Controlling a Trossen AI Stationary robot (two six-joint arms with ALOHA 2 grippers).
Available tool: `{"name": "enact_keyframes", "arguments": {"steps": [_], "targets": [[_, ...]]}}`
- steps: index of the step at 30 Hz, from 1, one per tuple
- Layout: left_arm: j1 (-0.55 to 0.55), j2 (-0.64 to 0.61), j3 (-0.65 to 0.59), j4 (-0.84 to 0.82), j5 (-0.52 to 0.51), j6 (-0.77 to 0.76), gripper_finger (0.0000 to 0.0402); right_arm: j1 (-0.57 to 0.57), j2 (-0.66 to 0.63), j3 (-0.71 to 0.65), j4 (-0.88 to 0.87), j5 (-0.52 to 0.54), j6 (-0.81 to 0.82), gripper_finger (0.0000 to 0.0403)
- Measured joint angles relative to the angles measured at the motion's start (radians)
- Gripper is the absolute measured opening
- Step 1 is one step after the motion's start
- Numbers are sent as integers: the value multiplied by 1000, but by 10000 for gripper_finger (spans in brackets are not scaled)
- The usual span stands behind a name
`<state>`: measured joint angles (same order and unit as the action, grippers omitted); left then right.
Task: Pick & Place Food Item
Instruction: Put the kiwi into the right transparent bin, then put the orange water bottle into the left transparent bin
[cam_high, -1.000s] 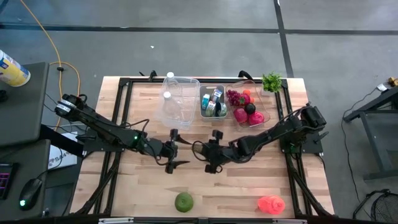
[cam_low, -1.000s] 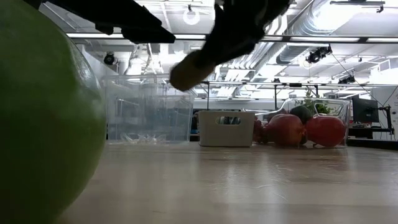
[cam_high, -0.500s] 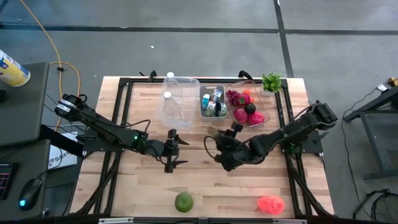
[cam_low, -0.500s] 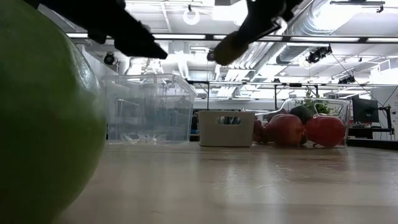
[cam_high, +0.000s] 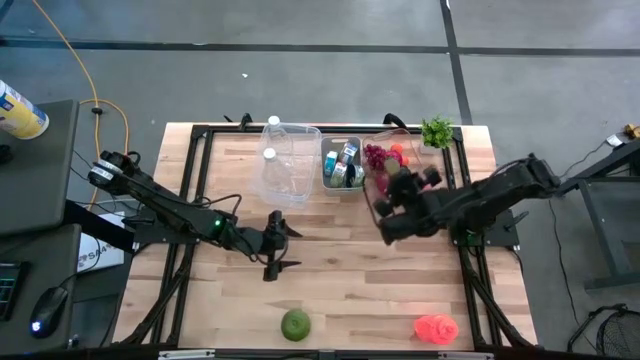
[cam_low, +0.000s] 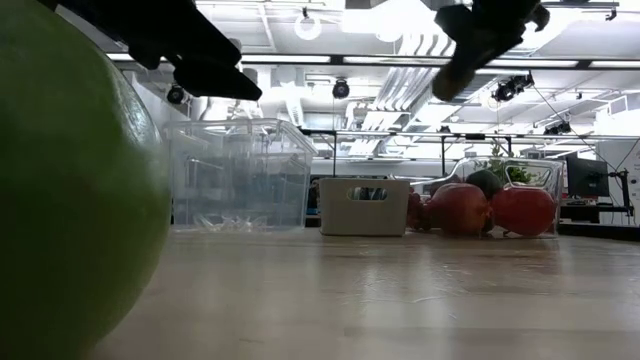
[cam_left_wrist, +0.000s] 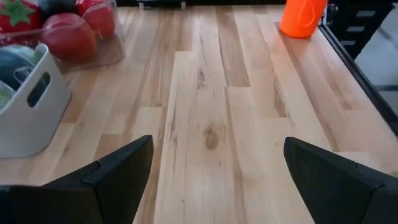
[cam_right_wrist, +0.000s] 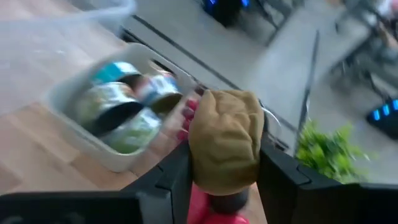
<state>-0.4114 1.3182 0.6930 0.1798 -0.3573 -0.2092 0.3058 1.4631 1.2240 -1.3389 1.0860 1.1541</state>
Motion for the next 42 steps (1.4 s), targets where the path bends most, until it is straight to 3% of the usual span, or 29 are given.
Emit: {"name": "enact_keyframes", "arguments": {"steps": [4, 10, 13, 19, 22, 28, 42], "targets": [[0, 0, 0, 0, 0, -51, 351, -84, -37, 0, -59, -50, 40, 130], [0, 0, 0, 0, 0, -54, 351, -260, -43, -4, -19, -100, -145, 130], [0, 0, 0, 0, 17, -73, 351, -352, -44, -37, 113, -144, -289, 130], [0, 0, 0, 0, 55, -95, 351, -505, -42, -118, 437, -382, -547, 130], [1, 0, 0, 0, 55, -95, 351, -559, -42, -152, 560, -486, -603, 130], [0, 0, 0, 0, 55, -95, 351, -611, -42, -180, 597, -535, -518, 143], [1, 0, 0, 0, 55, -95, 351, -587, -42, -180, 596, -535, -520, 265]]}}
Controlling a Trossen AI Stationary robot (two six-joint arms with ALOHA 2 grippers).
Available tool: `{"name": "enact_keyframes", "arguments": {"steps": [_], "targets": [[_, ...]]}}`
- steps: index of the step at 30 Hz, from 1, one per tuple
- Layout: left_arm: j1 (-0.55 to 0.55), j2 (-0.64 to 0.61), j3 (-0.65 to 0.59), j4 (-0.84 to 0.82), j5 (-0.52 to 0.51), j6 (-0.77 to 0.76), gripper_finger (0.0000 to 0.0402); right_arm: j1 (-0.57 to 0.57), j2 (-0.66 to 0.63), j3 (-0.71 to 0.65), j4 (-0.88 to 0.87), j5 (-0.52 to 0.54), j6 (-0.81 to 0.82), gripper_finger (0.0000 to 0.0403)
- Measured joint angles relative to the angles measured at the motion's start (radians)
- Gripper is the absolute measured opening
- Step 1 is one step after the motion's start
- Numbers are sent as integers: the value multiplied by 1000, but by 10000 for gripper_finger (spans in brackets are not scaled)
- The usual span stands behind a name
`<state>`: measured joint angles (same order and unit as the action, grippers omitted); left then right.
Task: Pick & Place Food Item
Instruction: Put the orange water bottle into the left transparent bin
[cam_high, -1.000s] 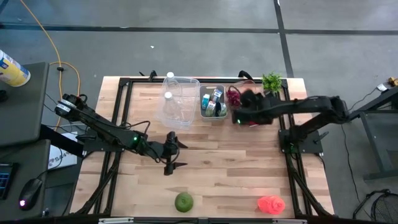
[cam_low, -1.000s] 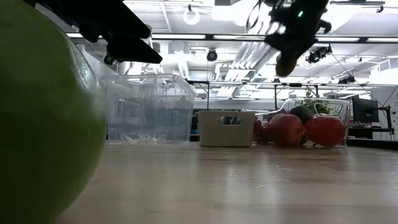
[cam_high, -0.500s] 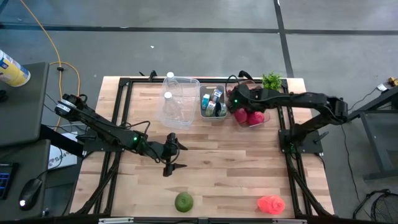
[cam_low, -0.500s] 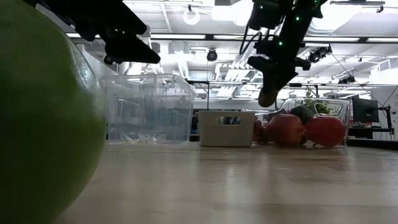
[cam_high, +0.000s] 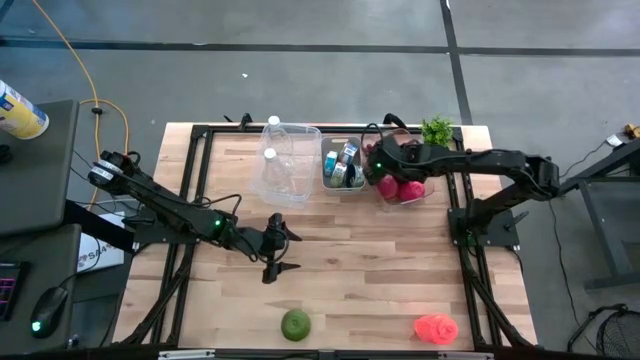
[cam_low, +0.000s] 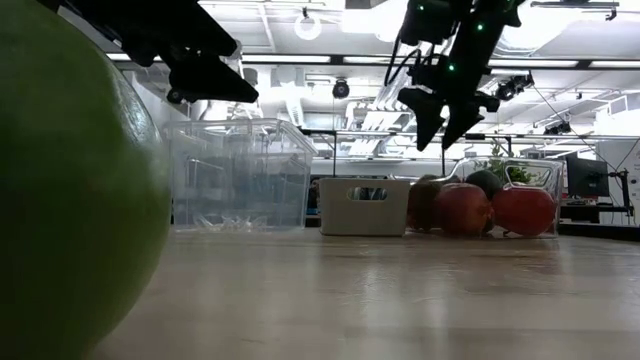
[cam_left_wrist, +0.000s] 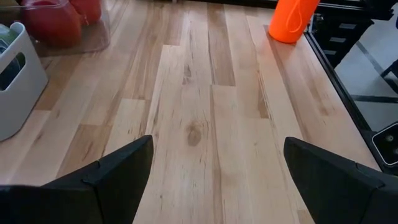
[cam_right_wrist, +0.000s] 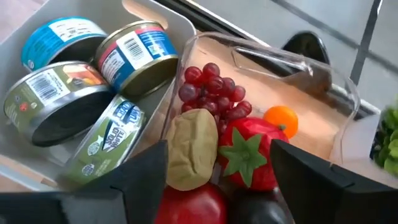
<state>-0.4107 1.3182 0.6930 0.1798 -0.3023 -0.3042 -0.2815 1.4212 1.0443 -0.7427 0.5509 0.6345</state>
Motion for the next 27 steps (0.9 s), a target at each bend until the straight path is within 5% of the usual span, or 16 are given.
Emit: {"name": "enact_keyframes", "arguments": {"steps": [7, 16, 21, 27], "targets": [[4, 0, 0, 0, 0, 1, 351, 62, 0, 25, 128, -3, -270, 293], [32, 0, 0, -6, -1, 52, 351, 320, 0, 113, 97, -25, -702, 290], [44, 0, 0, -20, -1, 63, 351, 444, 0, 259, -99, 15, -622, 289], [40, 0, 0, -54, 19, 60, 351, 666, 0, 422, -198, -108, -400, 289]]}}
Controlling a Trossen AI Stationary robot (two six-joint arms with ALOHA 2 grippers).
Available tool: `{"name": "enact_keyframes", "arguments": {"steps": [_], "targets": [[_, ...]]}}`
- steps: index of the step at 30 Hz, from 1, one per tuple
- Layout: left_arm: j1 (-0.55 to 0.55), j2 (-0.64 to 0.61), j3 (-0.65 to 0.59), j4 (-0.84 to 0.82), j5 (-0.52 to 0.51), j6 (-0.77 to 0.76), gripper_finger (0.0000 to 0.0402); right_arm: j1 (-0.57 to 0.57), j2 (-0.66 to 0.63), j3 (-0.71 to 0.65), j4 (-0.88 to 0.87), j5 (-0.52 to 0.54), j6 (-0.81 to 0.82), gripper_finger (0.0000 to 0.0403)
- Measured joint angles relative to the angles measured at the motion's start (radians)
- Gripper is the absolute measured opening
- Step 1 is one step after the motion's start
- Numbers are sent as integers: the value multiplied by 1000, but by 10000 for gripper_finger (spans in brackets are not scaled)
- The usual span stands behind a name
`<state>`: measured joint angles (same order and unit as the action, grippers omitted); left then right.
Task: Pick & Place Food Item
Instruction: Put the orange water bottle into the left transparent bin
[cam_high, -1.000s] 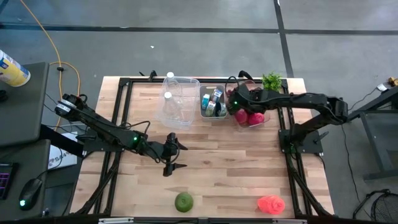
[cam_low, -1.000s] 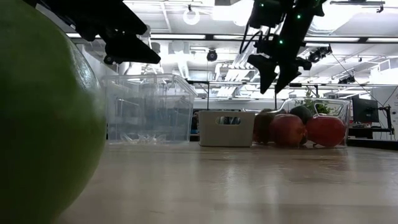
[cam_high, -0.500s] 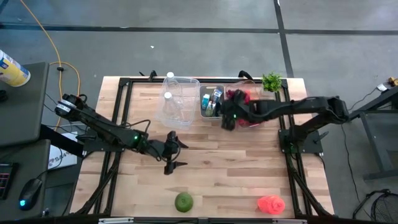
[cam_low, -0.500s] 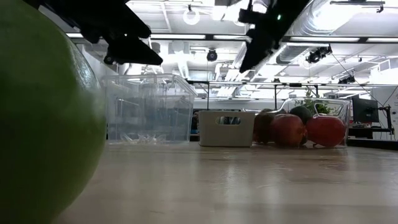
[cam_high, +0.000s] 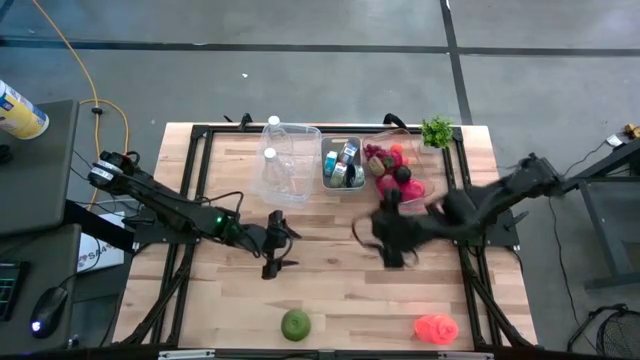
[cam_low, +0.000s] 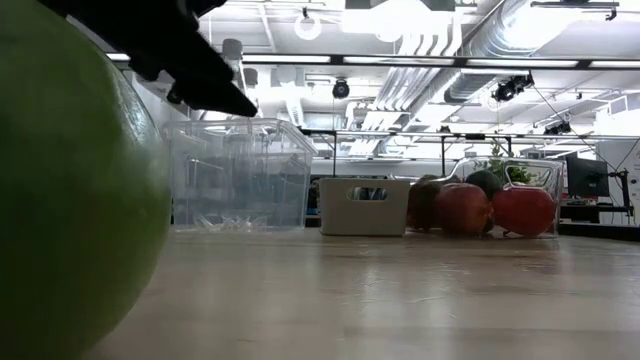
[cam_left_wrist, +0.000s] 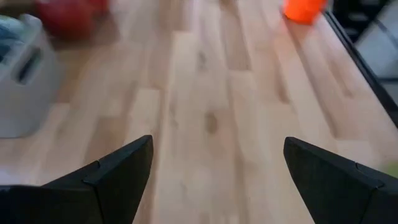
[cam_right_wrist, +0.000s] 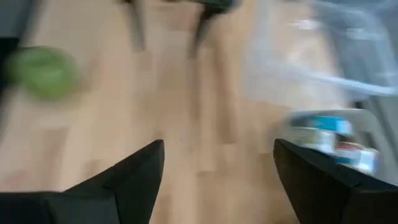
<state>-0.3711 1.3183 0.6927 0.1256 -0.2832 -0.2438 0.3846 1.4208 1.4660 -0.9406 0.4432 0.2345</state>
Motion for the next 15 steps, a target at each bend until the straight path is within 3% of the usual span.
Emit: {"name": "enact_keyframes", "arguments": {"steps": [7, 15], "targets": [[3, 0, 0, -22, 140, 8, 351, 283, 0, 11, -62, 17, 257, 289], [17, 0, 0, -47, 209, 44, 351, 612, 13, -27, -56, 374, 519, 289]]}}
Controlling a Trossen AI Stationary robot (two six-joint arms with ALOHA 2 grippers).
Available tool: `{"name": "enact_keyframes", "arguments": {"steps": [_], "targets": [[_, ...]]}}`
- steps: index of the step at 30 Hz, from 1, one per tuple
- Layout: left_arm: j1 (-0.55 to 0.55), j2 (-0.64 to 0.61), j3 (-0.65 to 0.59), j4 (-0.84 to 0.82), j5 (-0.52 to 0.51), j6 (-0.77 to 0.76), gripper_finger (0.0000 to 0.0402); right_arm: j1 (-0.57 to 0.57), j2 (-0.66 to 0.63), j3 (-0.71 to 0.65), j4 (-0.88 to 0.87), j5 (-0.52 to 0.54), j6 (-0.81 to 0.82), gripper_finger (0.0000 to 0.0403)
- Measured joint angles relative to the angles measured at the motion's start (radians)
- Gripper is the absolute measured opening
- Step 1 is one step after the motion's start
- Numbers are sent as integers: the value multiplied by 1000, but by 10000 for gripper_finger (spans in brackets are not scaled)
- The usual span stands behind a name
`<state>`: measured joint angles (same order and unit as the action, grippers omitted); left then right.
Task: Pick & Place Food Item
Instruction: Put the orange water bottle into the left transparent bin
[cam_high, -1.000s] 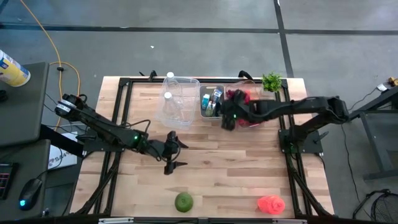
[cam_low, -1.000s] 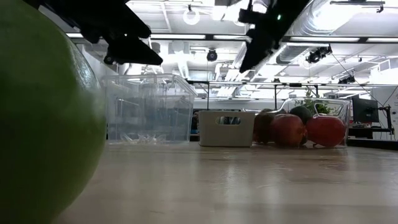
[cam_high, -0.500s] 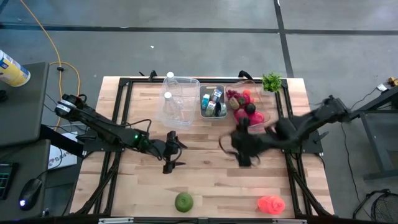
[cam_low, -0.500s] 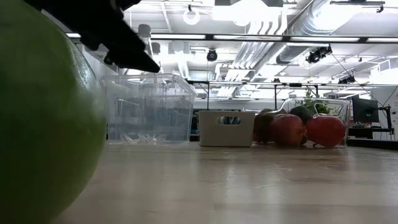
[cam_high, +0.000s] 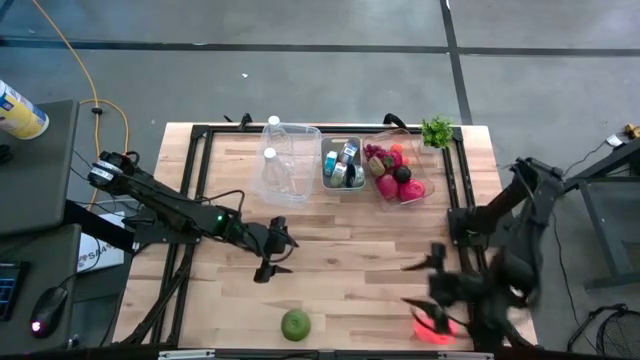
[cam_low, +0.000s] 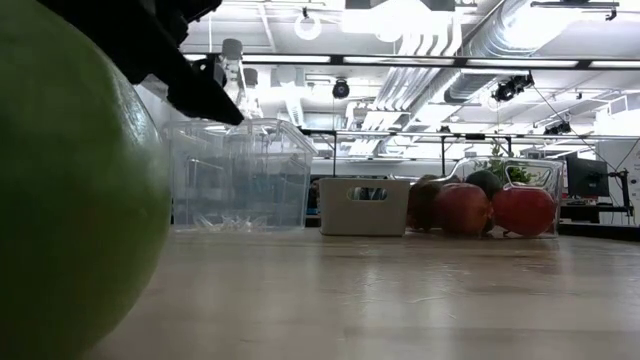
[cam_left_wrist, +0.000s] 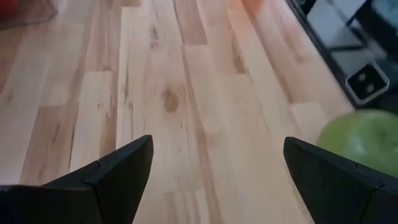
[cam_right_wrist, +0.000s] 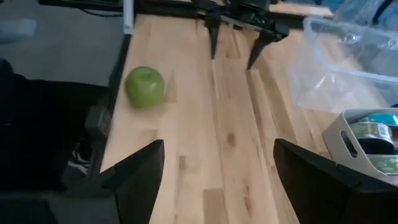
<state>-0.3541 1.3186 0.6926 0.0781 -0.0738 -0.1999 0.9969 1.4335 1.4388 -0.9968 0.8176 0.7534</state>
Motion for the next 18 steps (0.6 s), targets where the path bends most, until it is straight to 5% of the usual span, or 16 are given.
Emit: {"name": "enact_keyframes", "arguments": {"steps": [7, 18], "targets": [[0, 0, 0, -33, 8, 38, 351, 159, 1, -142, 41, 101, 250, 289], [0, 0, 0, -49, 8, 38, 351, 304, 1, -240, 184, 228, 271, 289]]}}
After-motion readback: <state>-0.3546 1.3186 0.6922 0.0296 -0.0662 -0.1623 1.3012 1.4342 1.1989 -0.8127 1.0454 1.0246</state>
